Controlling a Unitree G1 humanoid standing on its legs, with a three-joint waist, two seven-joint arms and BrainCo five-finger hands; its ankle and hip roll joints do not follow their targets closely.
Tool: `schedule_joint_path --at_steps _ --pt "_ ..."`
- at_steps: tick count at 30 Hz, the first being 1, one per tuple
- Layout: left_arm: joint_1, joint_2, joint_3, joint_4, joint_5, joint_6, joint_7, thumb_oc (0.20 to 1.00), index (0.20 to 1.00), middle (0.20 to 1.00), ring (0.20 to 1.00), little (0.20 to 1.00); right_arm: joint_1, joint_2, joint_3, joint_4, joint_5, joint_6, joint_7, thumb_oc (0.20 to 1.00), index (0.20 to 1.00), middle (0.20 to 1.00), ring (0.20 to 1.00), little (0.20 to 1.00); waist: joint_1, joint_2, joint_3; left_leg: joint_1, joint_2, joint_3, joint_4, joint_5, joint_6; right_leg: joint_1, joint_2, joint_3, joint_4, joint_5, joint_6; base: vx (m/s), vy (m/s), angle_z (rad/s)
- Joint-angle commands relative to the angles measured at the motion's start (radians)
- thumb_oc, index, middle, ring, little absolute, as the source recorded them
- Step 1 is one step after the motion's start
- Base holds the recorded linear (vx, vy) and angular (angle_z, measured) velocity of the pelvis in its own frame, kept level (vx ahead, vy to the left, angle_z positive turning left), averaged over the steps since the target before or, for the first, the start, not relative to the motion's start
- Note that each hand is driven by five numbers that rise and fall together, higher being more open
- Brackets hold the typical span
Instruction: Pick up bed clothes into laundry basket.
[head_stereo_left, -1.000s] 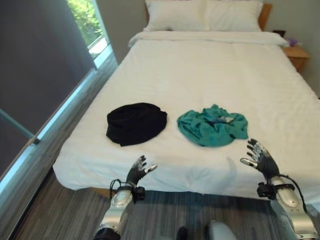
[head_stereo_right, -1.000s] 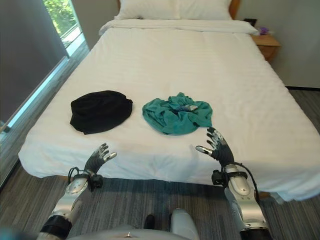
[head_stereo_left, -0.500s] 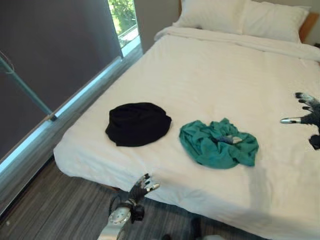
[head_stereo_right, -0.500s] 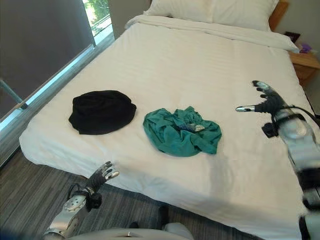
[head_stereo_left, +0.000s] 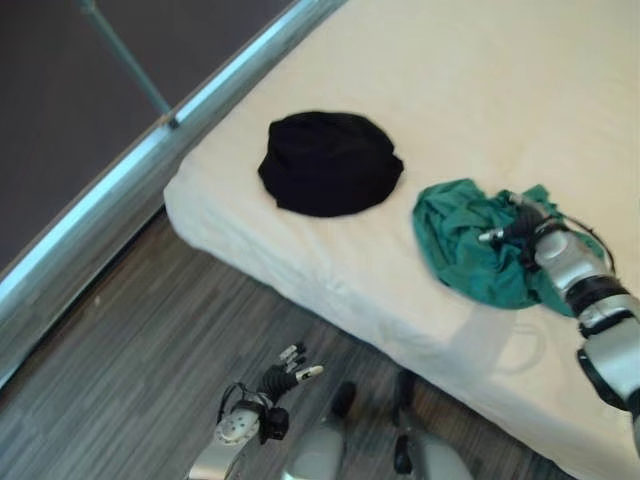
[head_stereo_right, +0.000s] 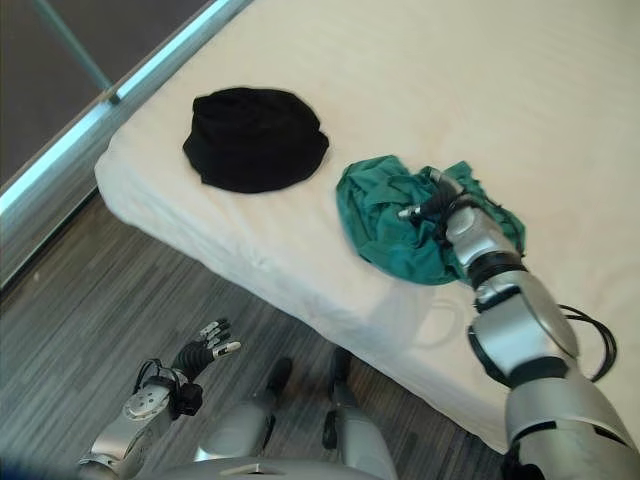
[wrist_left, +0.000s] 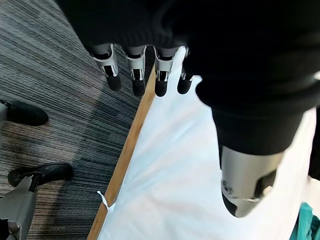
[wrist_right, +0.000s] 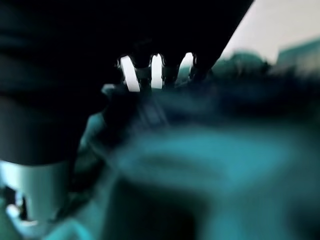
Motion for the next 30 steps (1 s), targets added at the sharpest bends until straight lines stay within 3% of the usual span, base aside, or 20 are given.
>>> schedule_joint_path --at_steps 1,2,3,6,12,13,16,21,30 --pt "-0.043 0.039 0.019 -0.120 -0.013 -0.054 0.003 1.000 1.000 1.000 1.000 1.000 0.016 -0.016 0.090 0.071 -0.147 0.003 0.048 0.304 0.304 0.304 0.304 0.304 -0.002 0.047 -0.015 -0.028 -0.031 0.021 -0.086 0.136 0.018 0.056 0.002 0.024 0.027 -0.092 0.028 0.00 0.000 0.00" --pt "-0.041 0.040 0.019 -0.122 -0.013 -0.053 0.003 1.000 1.000 1.000 1.000 1.000 0.016 -0.015 0.090 0.072 -0.148 0.003 0.047 0.304 0.304 0.304 0.304 0.304 -0.003 0.046 -0.017 -0.028 -0.031 0.020 -0.085 0.136 0.018 0.056 0.002 0.024 0.027 -0.092 0.028 0.00 0.000 0.00" --pt "-0.062 0.066 0.051 -0.159 -0.009 -0.062 0.003 1.000 1.000 1.000 1.000 1.000 0.077 0.013 0.105 0.056 -0.225 0.006 0.056 0.200 0.200 0.200 0.200 0.200 -0.007 0.057 -0.013 -0.035 -0.030 0.018 -0.087 0.138 0.015 0.050 0.002 0.021 0.026 -0.094 0.028 0.00 0.000 0.00" --pt "-0.155 0.142 0.114 -0.200 0.073 -0.067 0.027 1.000 1.000 1.000 1.000 1.000 0.233 0.067 0.093 -0.002 -0.284 0.007 0.063 0.200 0.200 0.200 0.200 0.200 -0.028 0.062 -0.018 -0.037 -0.025 0.025 -0.089 0.133 0.013 0.049 0.004 0.026 0.023 -0.100 0.028 0.03 0.009 0.00" --pt "-0.388 0.168 0.122 -0.157 0.224 -0.061 0.104 1.000 1.000 1.000 1.000 1.000 0.406 0.066 0.054 -0.150 -0.288 0.012 0.089 0.200 0.200 0.200 0.200 0.200 -0.077 0.040 -0.039 -0.034 -0.015 0.040 -0.091 0.117 0.014 0.050 0.007 0.041 0.021 -0.109 0.029 0.04 0.005 -0.02" --pt "-0.544 0.162 0.095 -0.084 0.351 -0.027 0.144 1.000 1.000 1.000 1.000 1.000 0.486 0.039 0.030 -0.249 -0.294 0.015 0.099 0.200 0.200 0.200 0.200 0.200 -0.113 0.028 -0.050 -0.030 -0.012 0.053 -0.091 0.108 0.014 0.051 0.008 0.050 0.019 -0.114 0.031 0.05 0.024 -0.17" --pt "-0.737 0.150 0.048 0.045 0.504 0.024 0.242 1.000 1.000 1.000 1.000 1.000 0.577 0.006 -0.009 -0.370 -0.297 0.023 0.102 0.200 0.200 0.200 0.200 0.200 -0.161 0.013 -0.061 -0.027 -0.006 0.071 -0.091 0.095 0.014 0.047 0.012 0.059 0.018 -0.115 0.037 0.03 0.027 -0.11" --pt "-1.000 0.121 -0.044 0.391 0.682 0.113 0.383 1.000 1.000 1.000 1.000 1.000 0.692 -0.011 -0.031 -0.474 -0.275 0.016 0.097 0.200 0.200 0.200 0.200 0.200 -0.212 -0.020 -0.073 -0.027 0.010 0.116 -0.091 0.081 0.014 0.034 0.019 0.080 0.020 -0.108 0.047 0.00 0.017 -0.35" --pt "-1.086 0.146 -0.072 0.576 0.832 0.215 0.506 1.000 1.000 1.000 1.000 1.000 0.811 -0.002 -0.018 -0.545 -0.241 -0.025 0.086 0.200 0.200 0.200 0.200 0.200 -0.242 -0.056 -0.066 -0.020 0.022 0.156 -0.091 0.068 0.016 0.020 0.027 0.110 0.019 -0.104 0.055 0.02 0.011 -0.15"
